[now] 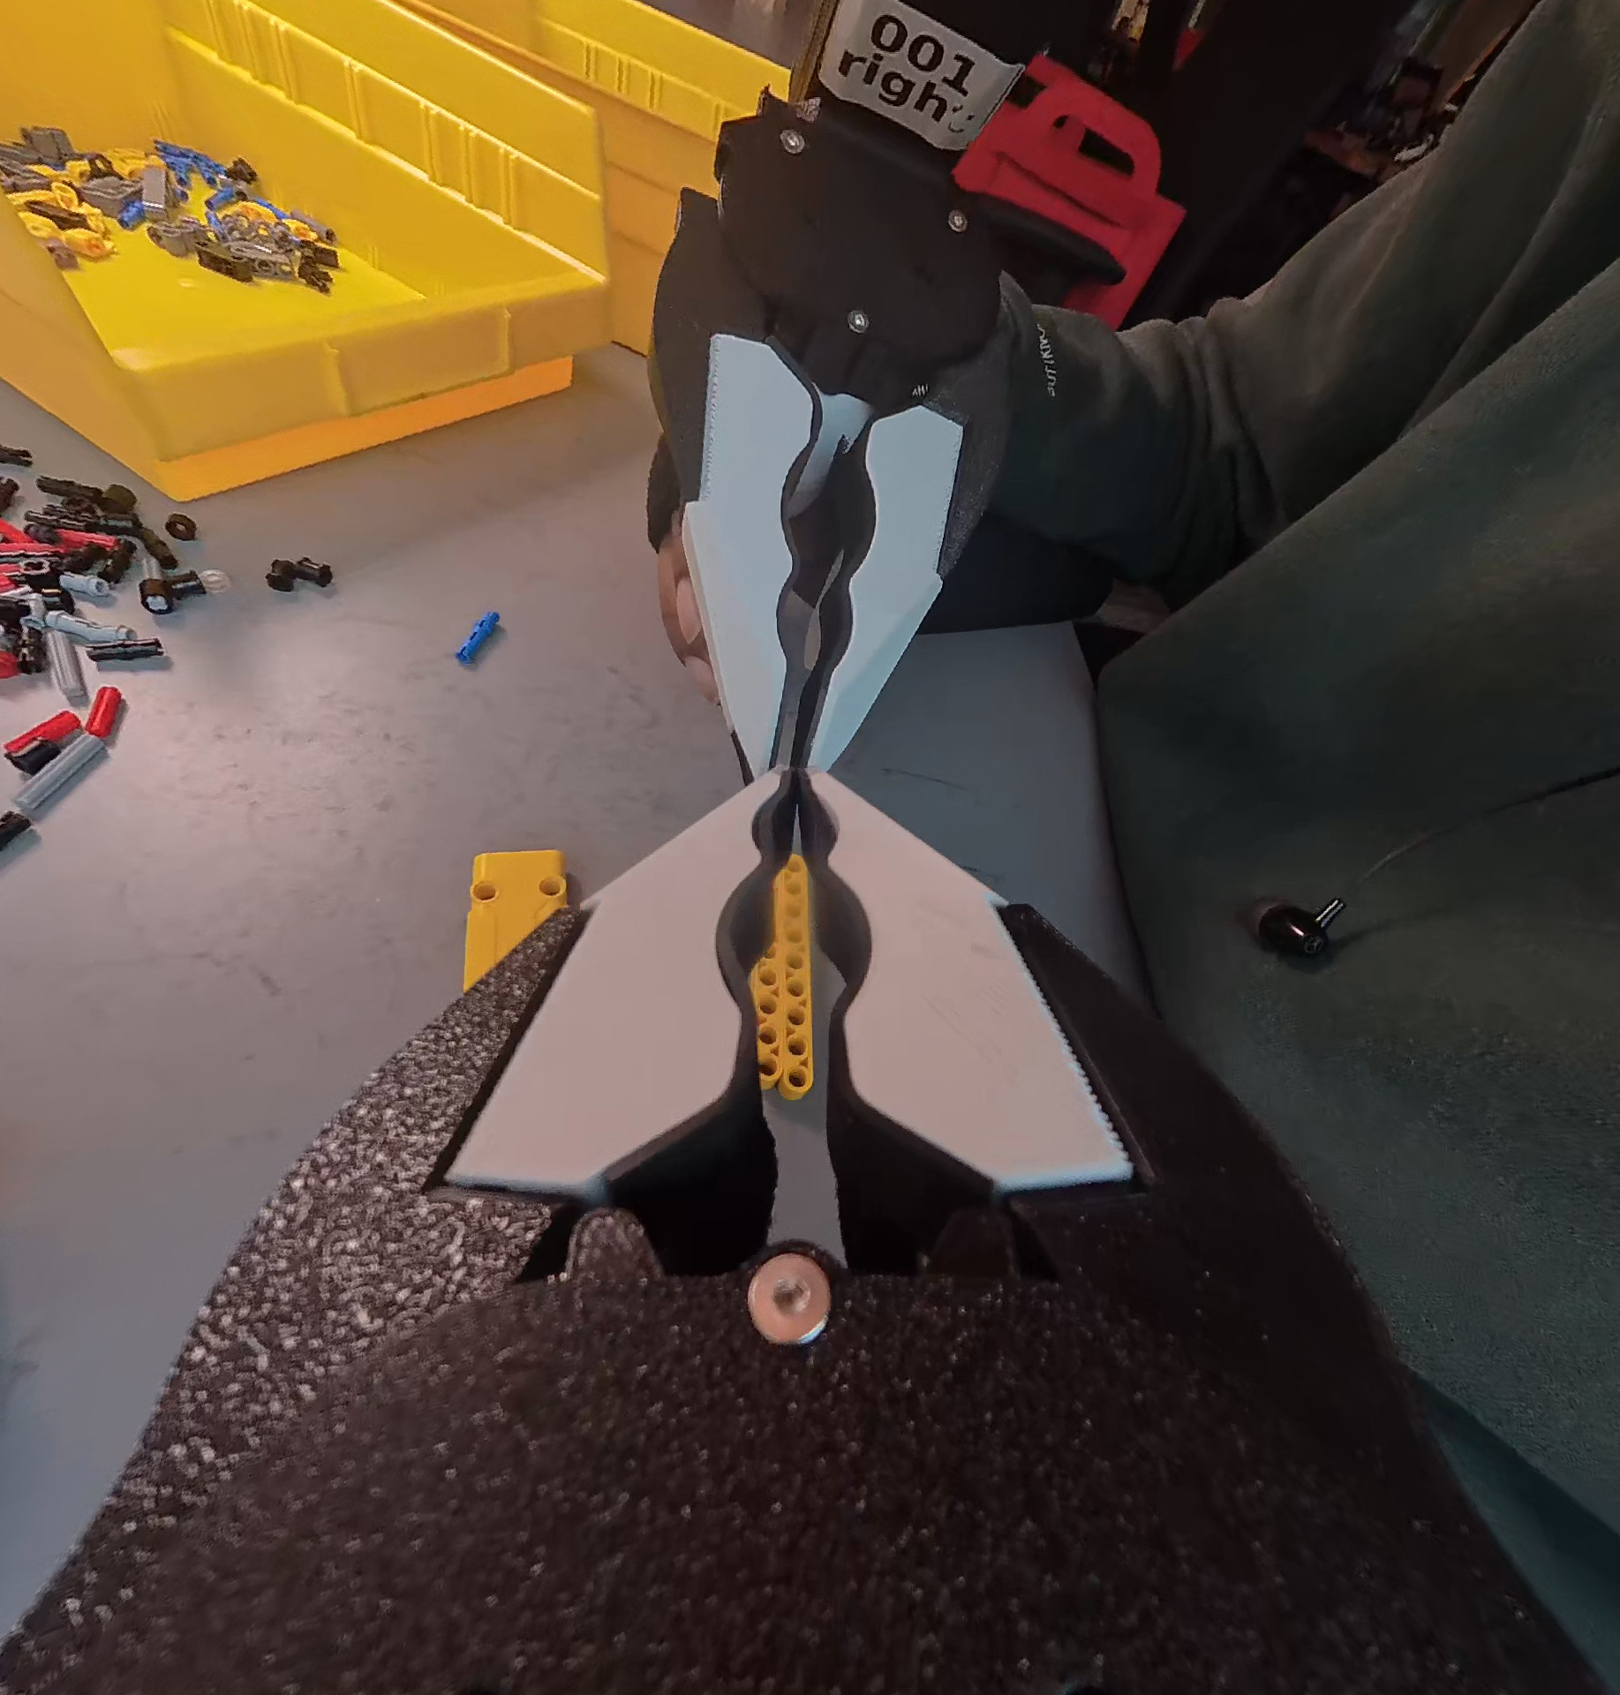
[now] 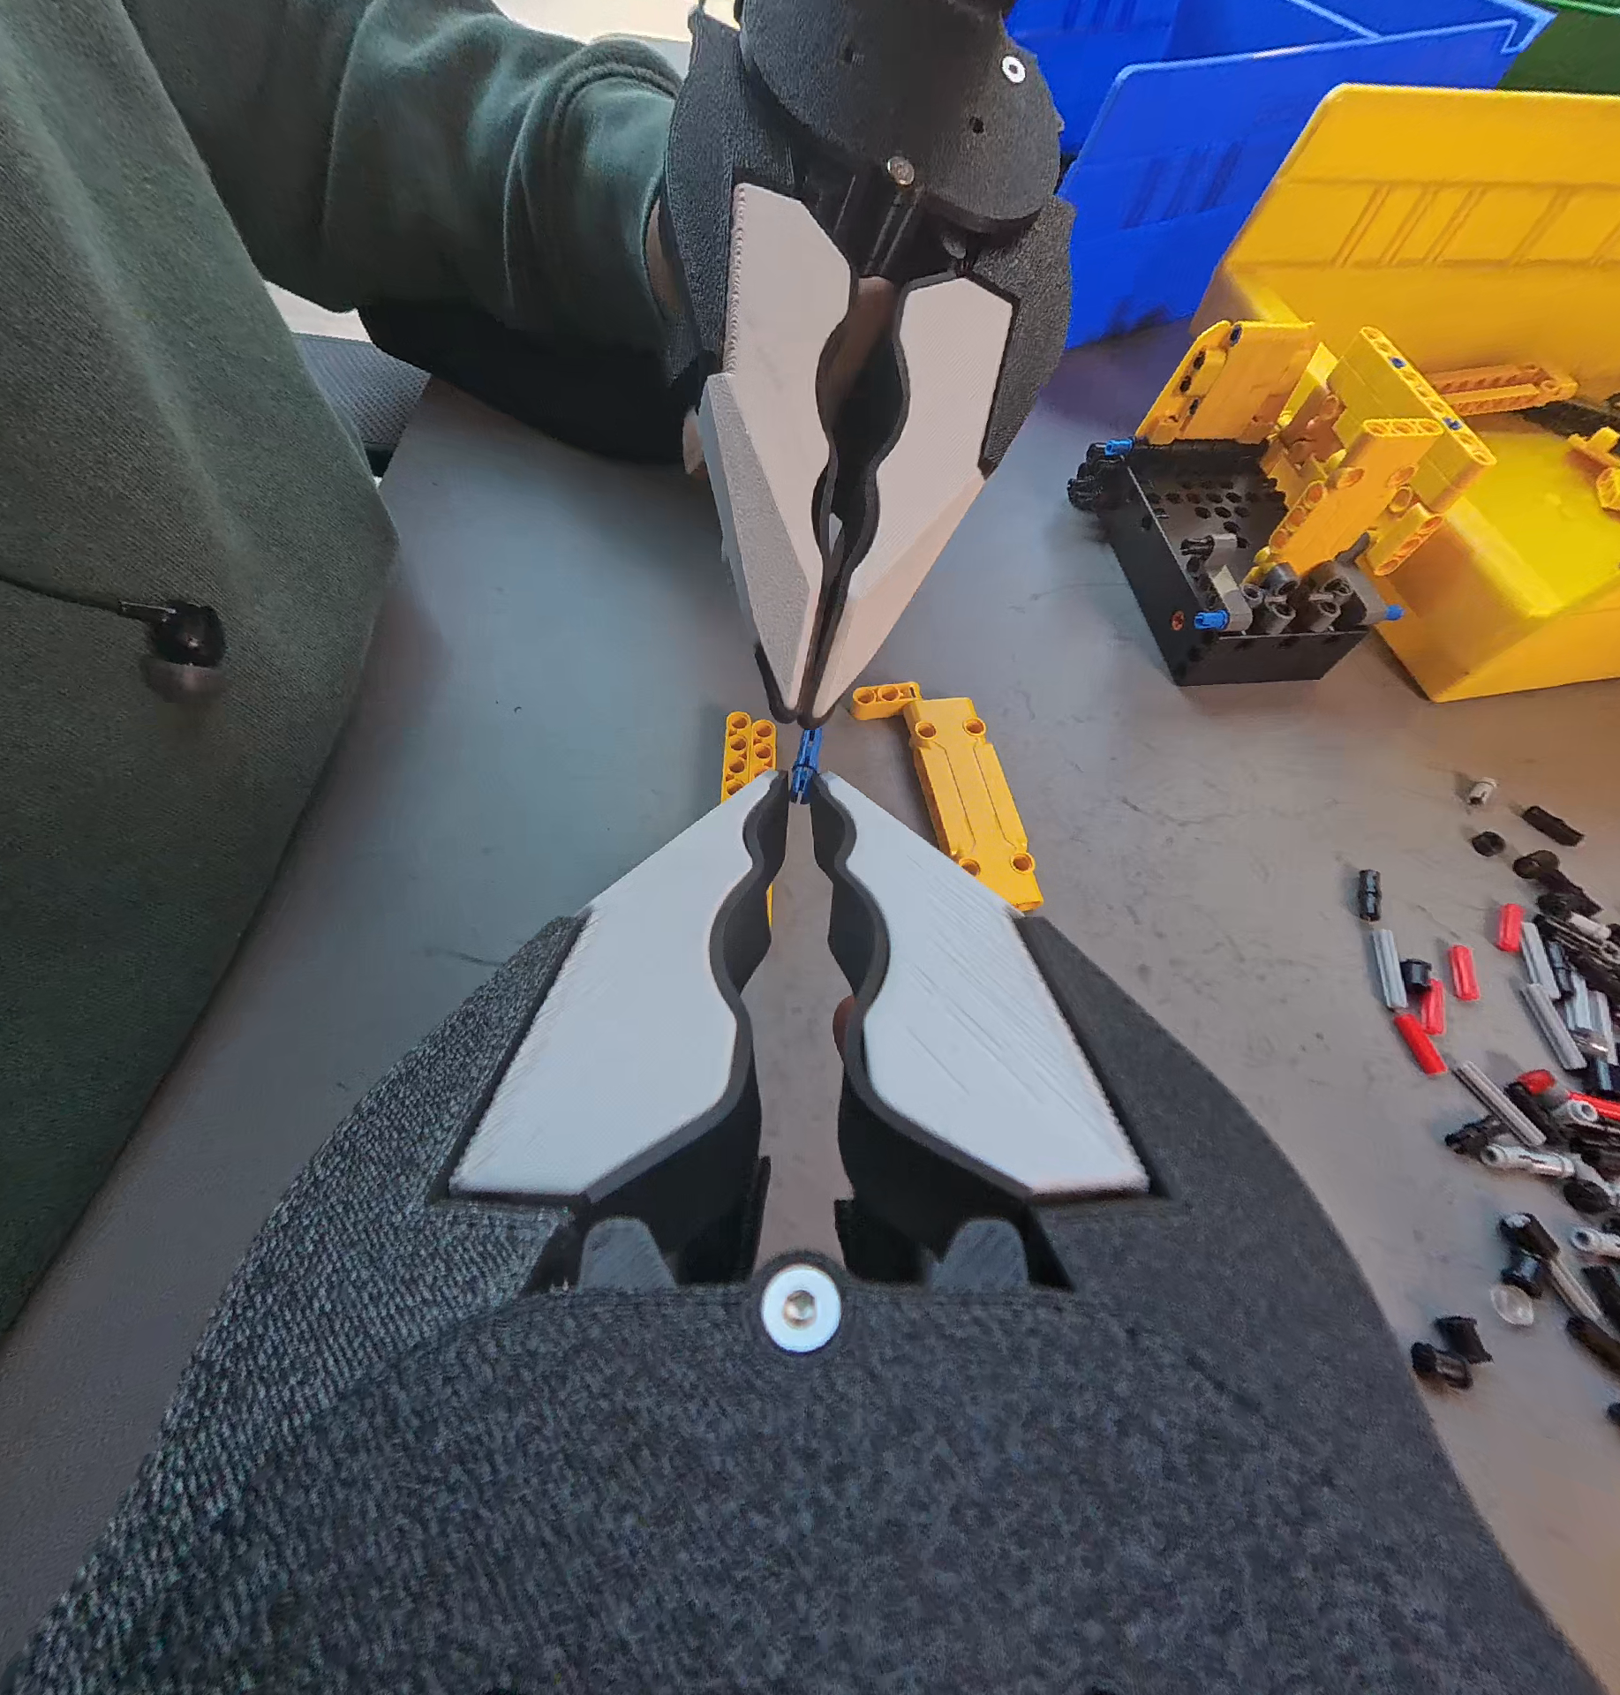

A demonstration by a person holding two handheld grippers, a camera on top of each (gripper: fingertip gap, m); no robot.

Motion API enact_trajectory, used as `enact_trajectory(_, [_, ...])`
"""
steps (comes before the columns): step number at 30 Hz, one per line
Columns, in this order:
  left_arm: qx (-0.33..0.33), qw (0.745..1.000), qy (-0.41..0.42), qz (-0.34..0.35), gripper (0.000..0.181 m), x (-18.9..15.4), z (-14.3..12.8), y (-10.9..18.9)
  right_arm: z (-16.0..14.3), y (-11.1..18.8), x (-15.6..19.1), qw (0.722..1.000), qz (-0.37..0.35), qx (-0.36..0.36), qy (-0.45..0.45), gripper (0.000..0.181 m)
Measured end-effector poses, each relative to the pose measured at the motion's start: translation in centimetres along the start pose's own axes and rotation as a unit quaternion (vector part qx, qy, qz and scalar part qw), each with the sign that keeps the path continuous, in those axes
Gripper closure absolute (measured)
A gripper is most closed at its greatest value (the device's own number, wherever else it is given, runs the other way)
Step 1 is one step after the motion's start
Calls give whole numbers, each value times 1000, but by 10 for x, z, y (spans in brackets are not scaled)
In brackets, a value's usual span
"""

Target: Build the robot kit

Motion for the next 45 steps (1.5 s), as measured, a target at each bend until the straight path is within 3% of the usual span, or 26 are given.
enact_trajectory(8, [-20, 1000, 1, 7, 181, 1, 2, 6, -1, 1, -4, 1000, -14, -1, -3, 177])
enact_trajectory(11, [-26, 1000, -2, 12, 168, 1, 3, 7, -1, 1, -3, 1000, -16, 2, -1, 177])
enact_trajectory(32, [17, 999, -21, 27, 178, 1, -2, 0, 5, 6, -3, 999, -7, -31, -12, 177])
enact_trajectory(39, [-70, 997, -3, -15, 178, -2, 10, 12, 15, 14, -5, 995, -24, -97, -18, 169])
enact_trajectory(45, [-80, 996, -2, -27, 178, -3, 10, 11, 17, 14, -3, 994, -23, -107, -15, 170])
Point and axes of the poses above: each gripper's, where its closed fingertips meet, y back along the fingers, z out of its top, x = y × z across the jaws, the point moved 9 cm from there along y, back along the fingers, and after that the axes turned 15 degrees about -z, right-handed, at the moved point
